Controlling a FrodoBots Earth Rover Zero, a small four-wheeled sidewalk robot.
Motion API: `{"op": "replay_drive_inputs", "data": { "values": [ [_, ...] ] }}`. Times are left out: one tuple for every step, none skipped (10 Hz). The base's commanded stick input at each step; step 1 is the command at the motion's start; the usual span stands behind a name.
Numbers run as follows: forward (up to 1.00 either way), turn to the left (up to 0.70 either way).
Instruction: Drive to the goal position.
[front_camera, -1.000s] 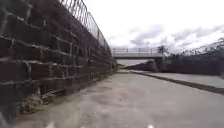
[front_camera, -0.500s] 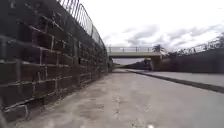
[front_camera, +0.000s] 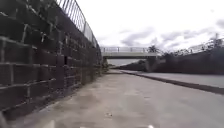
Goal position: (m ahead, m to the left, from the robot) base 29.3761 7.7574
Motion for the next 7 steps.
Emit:
{"op": "replay_drive_inputs", "data": {
  "values": [
    [1.0,0.0],
    [1.0,-0.27],
    [1.0,-0.27],
    [1.0,-0.27],
    [1.0,-0.27],
    [1.0,-0.27],
    [1.0,0.0]
  ]
}}
